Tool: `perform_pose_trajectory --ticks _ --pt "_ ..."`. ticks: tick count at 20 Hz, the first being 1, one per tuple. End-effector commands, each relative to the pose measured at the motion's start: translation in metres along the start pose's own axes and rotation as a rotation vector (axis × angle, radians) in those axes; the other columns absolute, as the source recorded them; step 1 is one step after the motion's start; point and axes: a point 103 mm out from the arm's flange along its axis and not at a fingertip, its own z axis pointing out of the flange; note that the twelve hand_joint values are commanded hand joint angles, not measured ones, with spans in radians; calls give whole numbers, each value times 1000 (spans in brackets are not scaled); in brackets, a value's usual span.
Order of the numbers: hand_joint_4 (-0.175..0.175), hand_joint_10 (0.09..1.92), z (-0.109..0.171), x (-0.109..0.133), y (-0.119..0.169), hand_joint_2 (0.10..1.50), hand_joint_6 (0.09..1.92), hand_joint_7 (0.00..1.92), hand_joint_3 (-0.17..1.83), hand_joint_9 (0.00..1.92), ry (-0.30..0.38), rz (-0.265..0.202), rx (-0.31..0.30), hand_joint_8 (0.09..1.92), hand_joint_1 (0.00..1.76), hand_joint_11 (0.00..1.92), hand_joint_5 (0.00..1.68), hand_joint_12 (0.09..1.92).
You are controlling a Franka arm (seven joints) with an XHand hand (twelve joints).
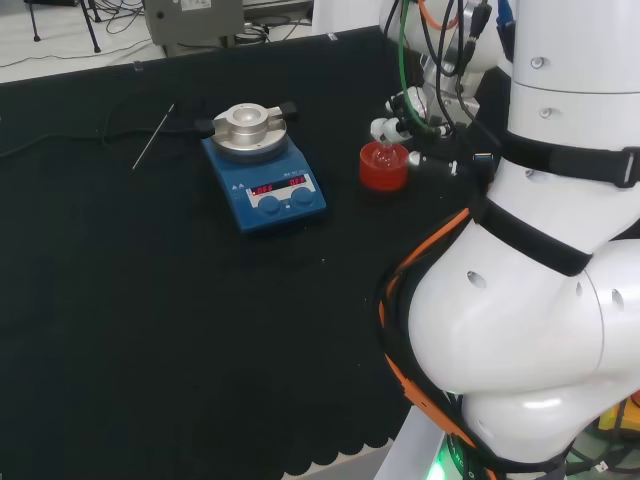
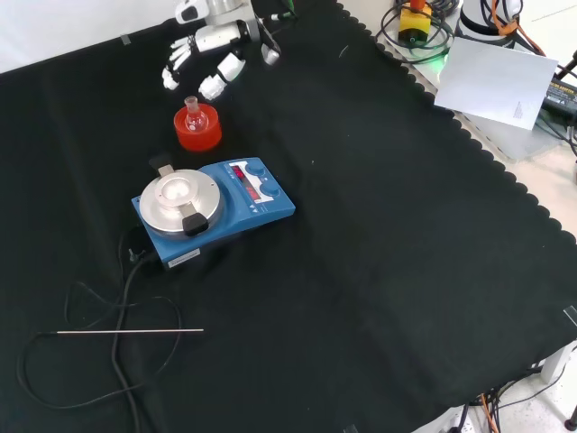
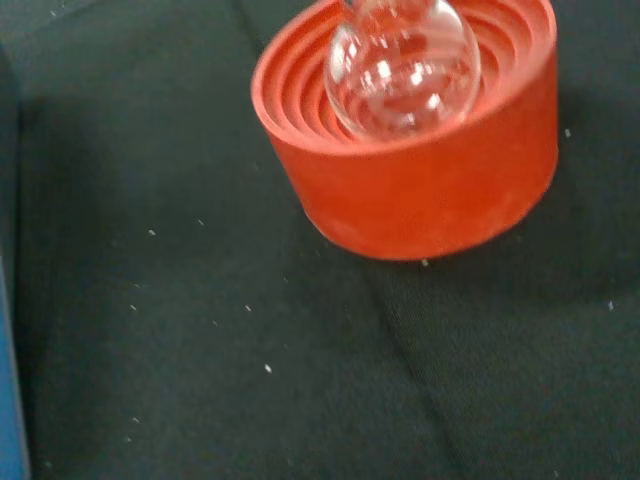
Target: Pick up the round-bottom flask.
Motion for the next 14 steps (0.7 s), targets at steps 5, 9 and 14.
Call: perform_pose_trajectory --ticks 5,9,14 --pt "-55 699 24 1 5 1124 87 228 -175 339 1 23 -4 637 671 0 521 1317" --pt "-55 699 29 -7 8 1117 87 231 -175 341 14 29 -21 639 685 0 525 1320" --pt "-60 702 35 -13 10 1106 87 249 -175 360 26 38 -46 645 738 4 562 1344"
